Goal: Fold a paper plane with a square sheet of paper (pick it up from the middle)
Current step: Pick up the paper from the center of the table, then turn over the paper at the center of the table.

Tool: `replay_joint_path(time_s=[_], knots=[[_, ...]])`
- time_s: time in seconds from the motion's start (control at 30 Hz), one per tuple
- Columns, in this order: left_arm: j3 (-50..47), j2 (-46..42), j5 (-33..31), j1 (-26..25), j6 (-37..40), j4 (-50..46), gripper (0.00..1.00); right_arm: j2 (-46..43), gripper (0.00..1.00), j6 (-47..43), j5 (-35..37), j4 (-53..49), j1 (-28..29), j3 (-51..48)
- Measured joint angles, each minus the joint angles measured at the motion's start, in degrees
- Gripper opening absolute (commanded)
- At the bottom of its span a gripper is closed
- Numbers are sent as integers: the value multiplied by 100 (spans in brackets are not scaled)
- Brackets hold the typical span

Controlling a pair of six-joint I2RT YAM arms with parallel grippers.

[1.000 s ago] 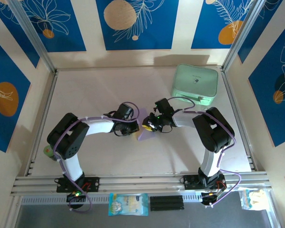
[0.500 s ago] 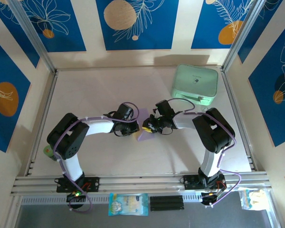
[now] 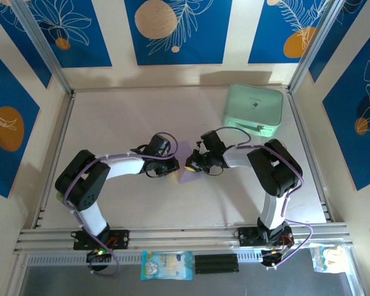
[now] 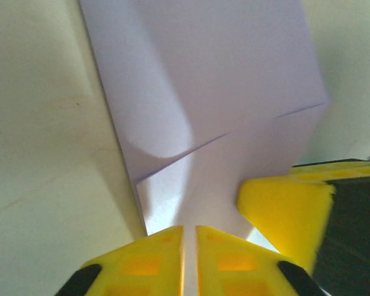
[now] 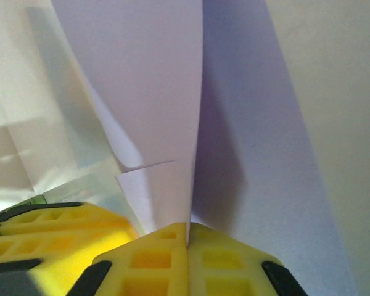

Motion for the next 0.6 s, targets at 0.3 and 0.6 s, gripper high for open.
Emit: replay_joint_path(time_s=[0.3,0.6], knots=[[-890,-1309,299,455,-393,461,74,-645,2,-219,-55,57,-116,0],[-1300,-1735,1110,485,-1032,2004,100,-1401,2,190,-730,643,-551,0]])
